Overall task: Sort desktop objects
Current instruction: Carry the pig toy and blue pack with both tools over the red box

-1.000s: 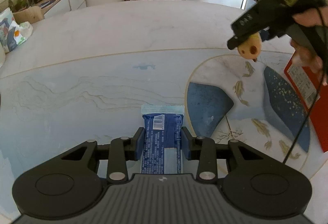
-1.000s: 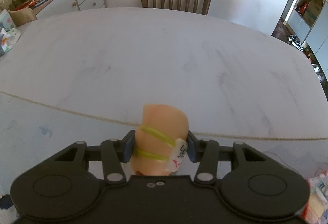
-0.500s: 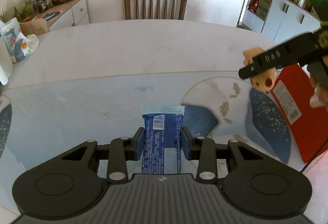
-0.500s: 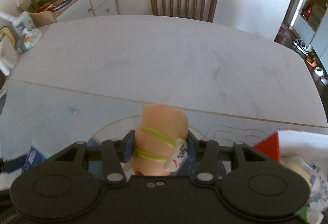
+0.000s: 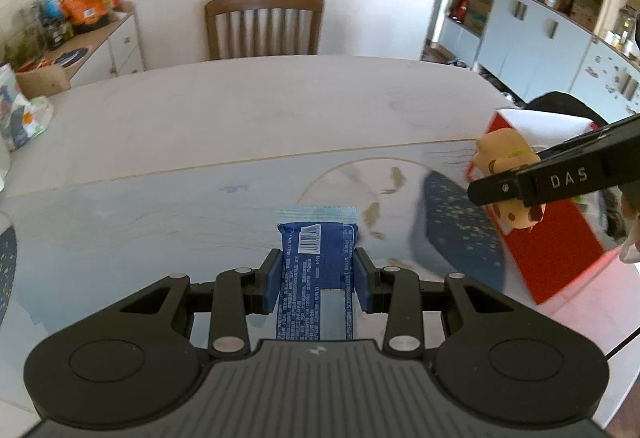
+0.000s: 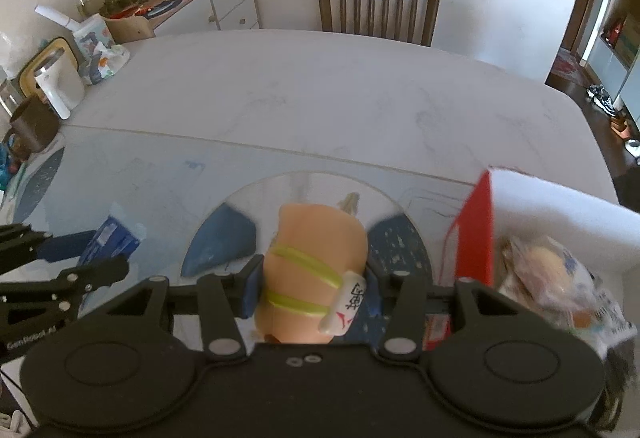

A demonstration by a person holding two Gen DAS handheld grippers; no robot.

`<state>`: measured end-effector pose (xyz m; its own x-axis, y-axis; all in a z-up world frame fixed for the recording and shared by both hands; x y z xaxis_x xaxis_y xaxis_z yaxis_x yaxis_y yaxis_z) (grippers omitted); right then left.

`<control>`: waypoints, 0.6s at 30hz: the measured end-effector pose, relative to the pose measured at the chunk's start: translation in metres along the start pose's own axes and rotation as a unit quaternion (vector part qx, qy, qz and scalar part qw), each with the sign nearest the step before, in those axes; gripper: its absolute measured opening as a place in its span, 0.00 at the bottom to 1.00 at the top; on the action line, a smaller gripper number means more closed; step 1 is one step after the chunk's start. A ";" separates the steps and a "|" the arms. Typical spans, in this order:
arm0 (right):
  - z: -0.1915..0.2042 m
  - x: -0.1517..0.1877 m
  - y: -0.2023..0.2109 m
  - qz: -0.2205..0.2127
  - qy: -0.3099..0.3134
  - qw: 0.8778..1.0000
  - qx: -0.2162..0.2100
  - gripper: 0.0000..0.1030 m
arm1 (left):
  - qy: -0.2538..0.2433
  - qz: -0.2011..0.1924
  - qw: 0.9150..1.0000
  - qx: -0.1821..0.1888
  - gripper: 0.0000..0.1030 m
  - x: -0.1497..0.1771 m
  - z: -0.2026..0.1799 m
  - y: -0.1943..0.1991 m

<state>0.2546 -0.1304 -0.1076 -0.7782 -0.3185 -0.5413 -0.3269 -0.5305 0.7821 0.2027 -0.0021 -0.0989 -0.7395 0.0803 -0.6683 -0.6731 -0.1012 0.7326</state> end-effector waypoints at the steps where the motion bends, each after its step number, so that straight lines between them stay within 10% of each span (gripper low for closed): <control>1: 0.000 0.003 0.005 -0.001 -0.001 1.000 0.000 0.46 | -0.004 -0.003 1.000 0.003 0.34 -0.001 -0.004 0.003; 18: -0.035 0.056 0.082 -0.028 -0.031 0.999 0.020 0.46 | -0.076 -0.035 0.991 0.104 0.34 -0.029 -0.100 0.048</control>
<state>0.2033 -0.2197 -0.0845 -0.7896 -0.2384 -0.5654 -0.3913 -0.5142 0.7632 0.1928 -0.1084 -0.0575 -0.6737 0.2293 -0.7025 -0.6980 0.1147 0.7068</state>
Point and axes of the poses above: each gripper's, at about its wrist camera, not at the fingertips, and y roughly against the way its jaws point, z to its left, x to its underside, the point moved 6 cm from there along -y, roughly the way its jaws point, and after that the axes turned 15 degrees about -x, right-handed, at the moved point
